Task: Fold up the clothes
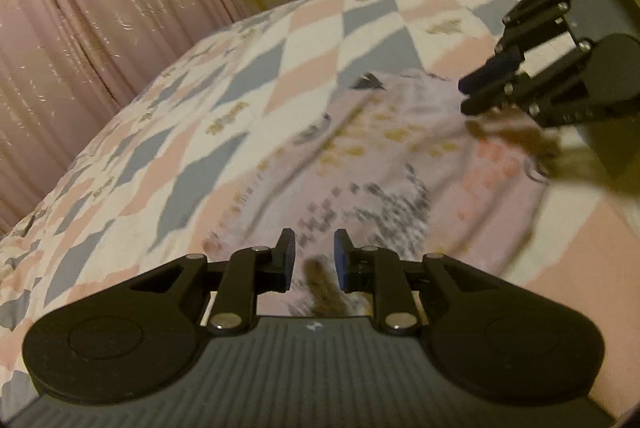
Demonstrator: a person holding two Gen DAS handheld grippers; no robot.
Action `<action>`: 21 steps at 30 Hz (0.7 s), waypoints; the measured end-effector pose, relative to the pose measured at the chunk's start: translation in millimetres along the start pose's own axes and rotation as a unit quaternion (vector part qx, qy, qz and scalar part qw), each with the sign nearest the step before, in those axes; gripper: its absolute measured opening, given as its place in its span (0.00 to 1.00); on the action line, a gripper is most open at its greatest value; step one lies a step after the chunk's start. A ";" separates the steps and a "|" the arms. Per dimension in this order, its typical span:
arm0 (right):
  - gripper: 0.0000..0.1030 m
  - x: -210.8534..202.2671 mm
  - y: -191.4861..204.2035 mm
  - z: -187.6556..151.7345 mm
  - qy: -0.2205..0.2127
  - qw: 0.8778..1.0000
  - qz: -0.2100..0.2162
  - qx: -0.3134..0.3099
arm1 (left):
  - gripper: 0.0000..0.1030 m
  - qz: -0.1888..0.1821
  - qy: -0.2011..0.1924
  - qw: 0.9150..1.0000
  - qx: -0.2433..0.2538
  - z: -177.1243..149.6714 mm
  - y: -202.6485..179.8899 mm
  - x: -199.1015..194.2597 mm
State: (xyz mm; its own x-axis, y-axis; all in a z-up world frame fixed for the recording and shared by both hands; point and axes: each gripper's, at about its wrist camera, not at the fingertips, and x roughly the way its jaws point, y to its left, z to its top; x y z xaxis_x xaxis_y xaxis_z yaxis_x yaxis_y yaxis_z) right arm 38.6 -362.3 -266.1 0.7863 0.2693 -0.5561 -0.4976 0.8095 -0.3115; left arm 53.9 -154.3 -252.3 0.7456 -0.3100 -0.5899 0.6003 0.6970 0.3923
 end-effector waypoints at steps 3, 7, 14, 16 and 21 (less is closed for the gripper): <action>0.12 13.2 5.6 15.9 -0.015 1.000 0.010 -0.012 | 0.18 -0.002 -0.006 1.000 -0.015 6.4 8.8 14.3; 0.13 38.1 13.0 28.6 -0.019 0.998 0.033 -0.041 | 0.18 -0.004 -0.003 1.000 -0.023 8.2 16.0 36.0; 0.05 71.7 -18.9 25.8 -0.007 1.000 0.007 -0.029 | 0.28 0.003 0.006 0.999 -0.038 1.9 32.4 63.2; 0.17 78.0 -33.3 23.6 -0.006 1.000 0.001 -0.011 | 0.30 -0.001 0.004 0.999 -0.051 0.0 38.3 66.5; 0.22 78.7 -51.0 15.8 0.002 1.000 0.006 0.025 | 0.30 -0.004 0.001 0.998 -0.067 -2.1 44.5 67.0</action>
State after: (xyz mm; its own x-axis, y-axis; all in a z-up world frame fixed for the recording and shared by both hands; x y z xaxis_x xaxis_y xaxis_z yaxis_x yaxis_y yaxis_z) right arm 131.6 -374.2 -281.8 0.7791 0.2771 -0.5624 -0.4878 0.8314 -0.2662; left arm 129.9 -142.7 -275.8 0.7404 -0.3139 -0.5943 0.5614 0.7750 0.2900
